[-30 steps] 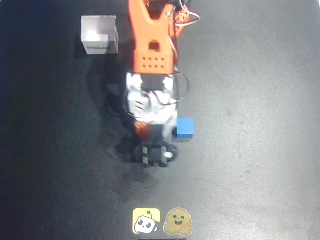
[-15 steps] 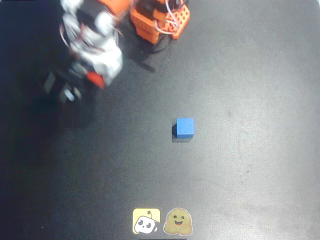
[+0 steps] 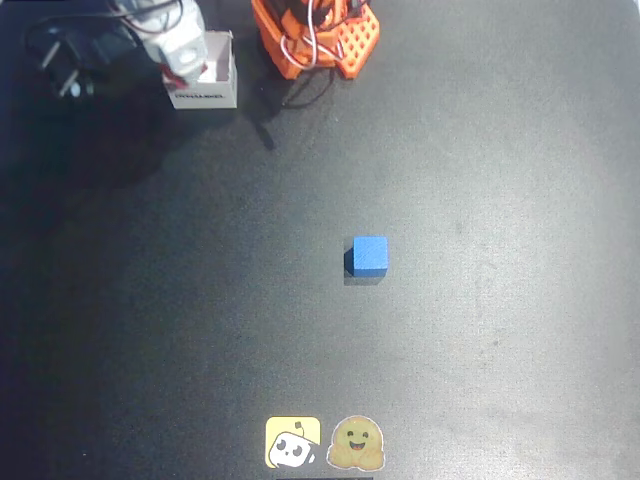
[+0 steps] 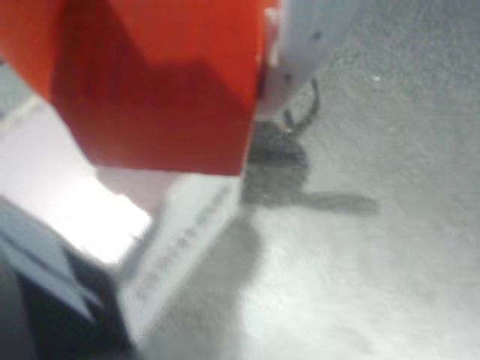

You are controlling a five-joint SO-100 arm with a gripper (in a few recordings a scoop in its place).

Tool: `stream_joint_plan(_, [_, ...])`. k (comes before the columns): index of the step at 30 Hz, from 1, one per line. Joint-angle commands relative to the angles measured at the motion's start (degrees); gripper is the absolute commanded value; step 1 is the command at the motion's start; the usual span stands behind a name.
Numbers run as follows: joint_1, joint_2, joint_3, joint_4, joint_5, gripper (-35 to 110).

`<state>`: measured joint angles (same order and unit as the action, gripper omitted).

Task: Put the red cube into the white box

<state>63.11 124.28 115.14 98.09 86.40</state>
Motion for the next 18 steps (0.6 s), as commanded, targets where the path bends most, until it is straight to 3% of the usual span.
stream_joint_plan(1, [2.11, 3.87, 2.72, 5.10, -0.62, 0])
stream_joint_plan(12, [5.63, 7.82, 6.06, 5.10, -1.67, 0])
stream_joint_plan(15, [5.63, 7.73, 6.24, 5.10, -2.20, 15])
stream_joint_plan(18, [5.63, 8.00, 6.59, 5.10, -2.90, 19])
